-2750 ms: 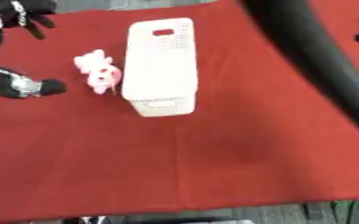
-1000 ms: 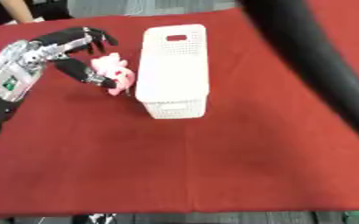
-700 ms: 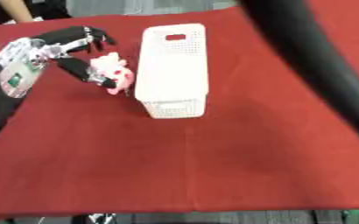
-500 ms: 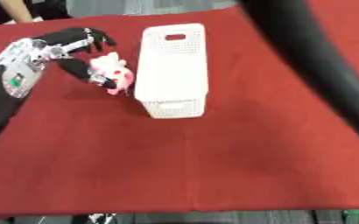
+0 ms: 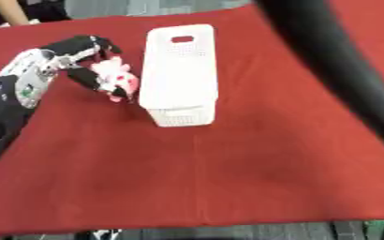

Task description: Pick up objects on the table and place them in the box.

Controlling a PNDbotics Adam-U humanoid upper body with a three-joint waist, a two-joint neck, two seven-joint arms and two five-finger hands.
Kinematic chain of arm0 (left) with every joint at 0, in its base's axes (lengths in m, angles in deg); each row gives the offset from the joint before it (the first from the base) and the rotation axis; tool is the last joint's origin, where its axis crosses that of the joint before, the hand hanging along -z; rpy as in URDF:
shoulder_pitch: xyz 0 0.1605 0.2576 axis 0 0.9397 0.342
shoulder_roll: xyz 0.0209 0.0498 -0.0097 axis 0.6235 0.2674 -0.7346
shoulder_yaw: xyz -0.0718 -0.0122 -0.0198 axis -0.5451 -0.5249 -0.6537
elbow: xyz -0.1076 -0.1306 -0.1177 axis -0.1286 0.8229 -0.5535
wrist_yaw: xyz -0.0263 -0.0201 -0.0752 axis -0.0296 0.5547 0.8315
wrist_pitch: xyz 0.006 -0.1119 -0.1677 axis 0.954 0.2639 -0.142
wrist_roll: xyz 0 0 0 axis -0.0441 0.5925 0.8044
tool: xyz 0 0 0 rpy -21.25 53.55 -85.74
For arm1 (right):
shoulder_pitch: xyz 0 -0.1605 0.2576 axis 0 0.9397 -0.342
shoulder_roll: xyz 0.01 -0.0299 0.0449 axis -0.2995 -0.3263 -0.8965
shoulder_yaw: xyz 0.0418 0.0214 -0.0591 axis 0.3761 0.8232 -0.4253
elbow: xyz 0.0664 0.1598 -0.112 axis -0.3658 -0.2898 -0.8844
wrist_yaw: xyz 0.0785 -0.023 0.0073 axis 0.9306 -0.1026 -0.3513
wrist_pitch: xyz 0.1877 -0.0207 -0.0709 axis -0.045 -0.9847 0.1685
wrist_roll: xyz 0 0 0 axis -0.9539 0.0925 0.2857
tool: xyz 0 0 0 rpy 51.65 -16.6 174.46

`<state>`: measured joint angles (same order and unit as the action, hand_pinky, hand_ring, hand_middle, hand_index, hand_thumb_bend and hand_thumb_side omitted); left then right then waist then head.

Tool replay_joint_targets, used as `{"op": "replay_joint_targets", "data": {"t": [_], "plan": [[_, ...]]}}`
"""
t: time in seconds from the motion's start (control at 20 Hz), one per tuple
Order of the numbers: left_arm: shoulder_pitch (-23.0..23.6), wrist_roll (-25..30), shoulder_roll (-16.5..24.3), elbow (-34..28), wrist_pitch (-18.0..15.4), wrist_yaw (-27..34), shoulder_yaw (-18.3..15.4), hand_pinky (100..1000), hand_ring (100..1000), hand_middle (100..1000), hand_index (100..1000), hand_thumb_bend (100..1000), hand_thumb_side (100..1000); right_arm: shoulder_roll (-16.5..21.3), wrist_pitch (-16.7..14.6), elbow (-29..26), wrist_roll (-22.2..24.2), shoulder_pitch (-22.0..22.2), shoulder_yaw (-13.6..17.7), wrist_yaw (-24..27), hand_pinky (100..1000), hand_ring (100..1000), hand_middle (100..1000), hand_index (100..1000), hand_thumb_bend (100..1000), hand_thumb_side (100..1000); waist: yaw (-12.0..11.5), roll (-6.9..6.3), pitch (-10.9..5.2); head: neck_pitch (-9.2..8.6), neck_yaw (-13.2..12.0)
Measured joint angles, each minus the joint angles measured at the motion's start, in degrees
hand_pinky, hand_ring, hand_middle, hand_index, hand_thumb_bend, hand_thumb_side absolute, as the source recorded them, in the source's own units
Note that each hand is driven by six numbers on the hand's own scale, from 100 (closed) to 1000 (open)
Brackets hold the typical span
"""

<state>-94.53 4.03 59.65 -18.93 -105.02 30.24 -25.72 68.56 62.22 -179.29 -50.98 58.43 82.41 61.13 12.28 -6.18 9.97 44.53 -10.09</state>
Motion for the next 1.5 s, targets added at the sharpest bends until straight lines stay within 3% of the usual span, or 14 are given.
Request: {"op": "replay_joint_targets", "data": {"t": [0.55,1.15,1.25,1.3,1.35,1.4,1.45,1.5], "plan": [[-2.2,-2.9,-1.3,5.3,-0.5,-5.3,-1.3,585,698,775,874,833,741,0.0,0.0,0.0,0.3,0.0,-0.3,0.3,631,738,807,738,114,779,0.3,-0.25,0.27,0.0,0.0],[-2.3,-2.6,-2.2,6.9,-2.6,-9.7,-1.0,591,700,775,872,838,736,0.0,0.1,0.0,0.4,0.0,-0.3,0.3,631,738,808,738,117,775,0.6,-0.46,0.4,0.0,0.0],[-2.2,-2.5,-2.2,6.9,-2.7,-9.7,-1.0,588,697,772,865,785,664,0.0,0.1,0.0,0.4,0.0,-0.3,0.3,631,738,808,738,117,777,0.6,-0.59,0.4,0.0,0.0],[-1.9,-2.4,-2.3,6.9,-2.8,-9.7,-1.0,585,694,767,852,713,511,0.0,0.1,0.0,0.4,0.0,-0.3,0.3,631,738,808,738,117,777,0.6,-0.61,0.4,0.0,0.0],[-1.7,-2.3,-2.3,6.9,-3.0,-9.7,-0.9,579,686,757,839,661,420,0.0,0.1,0.0,0.3,0.0,-0.3,0.3,631,738,808,738,117,777,0.6,-0.62,0.4,0.0,0.0],[-1.7,-2.2,-2.3,6.8,-3.1,-9.7,-0.8,536,637,711,791,560,283,0.0,0.1,0.0,0.3,0.0,-0.3,0.3,631,738,808,738,116,777,0.6,-0.62,0.4,0.0,0.0],[-1.6,-2.1,-2.2,6.6,-3.1,-9.9,-0.6,560,664,737,819,623,357,0.0,0.1,0.0,0.3,0.0,-0.3,0.3,631,738,808,738,116,777,0.7,-0.62,0.4,0.0,0.0],[-1.3,-2.1,-2.2,6.2,-3.1,-10.1,-0.5,424,520,587,670,388,136,0.0,0.1,0.0,0.3,0.0,-0.3,0.3,631,738,808,738,116,777,0.7,-0.64,0.4,0.0,0.0]]}}
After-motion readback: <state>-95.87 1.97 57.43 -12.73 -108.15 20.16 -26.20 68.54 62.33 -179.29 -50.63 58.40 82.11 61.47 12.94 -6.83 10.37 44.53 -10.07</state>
